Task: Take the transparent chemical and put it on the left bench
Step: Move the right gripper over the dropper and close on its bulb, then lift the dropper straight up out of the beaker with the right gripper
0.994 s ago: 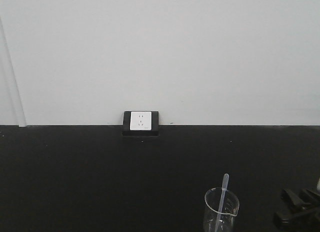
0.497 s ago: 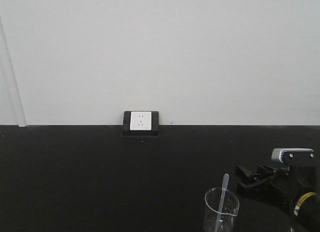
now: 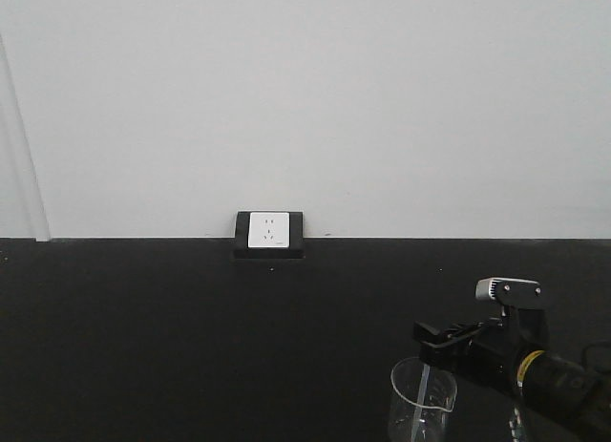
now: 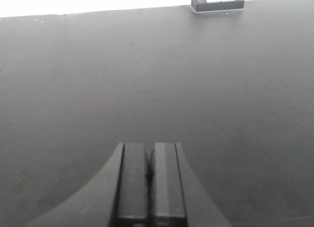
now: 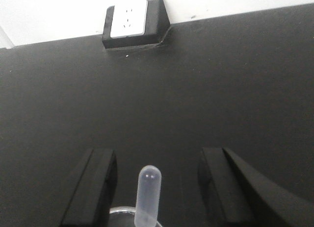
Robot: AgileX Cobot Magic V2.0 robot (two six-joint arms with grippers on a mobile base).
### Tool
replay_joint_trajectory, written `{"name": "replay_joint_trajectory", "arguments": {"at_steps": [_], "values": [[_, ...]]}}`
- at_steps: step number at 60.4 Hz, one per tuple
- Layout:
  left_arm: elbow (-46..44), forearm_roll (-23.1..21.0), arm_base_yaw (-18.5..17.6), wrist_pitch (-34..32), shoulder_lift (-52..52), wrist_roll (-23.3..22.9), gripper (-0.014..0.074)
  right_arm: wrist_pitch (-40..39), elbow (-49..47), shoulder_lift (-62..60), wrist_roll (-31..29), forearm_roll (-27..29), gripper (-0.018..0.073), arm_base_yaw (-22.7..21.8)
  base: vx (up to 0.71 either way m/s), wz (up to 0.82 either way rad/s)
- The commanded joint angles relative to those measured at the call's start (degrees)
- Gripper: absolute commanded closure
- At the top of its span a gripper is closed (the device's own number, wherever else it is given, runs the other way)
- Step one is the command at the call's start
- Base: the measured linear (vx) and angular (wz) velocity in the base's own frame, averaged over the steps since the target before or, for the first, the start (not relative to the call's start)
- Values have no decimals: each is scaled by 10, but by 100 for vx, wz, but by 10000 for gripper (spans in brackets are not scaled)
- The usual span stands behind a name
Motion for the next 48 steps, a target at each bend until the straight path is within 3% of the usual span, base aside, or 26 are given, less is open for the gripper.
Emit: {"name": "replay_joint_trajectory", "arguments": {"at_steps": [1, 26, 48], "values": [[9, 0, -1, -45, -11, -4, 600, -44, -20, -16, 8, -1, 117, 0, 0, 0], [9, 0, -1, -45, -11, -4, 600, -47, -20, -13, 9, -10, 291, 0, 0, 0], [9, 0, -1, -45, -11, -4, 600, -48, -20, -13, 14, -10, 364, 0, 0, 0]]}}
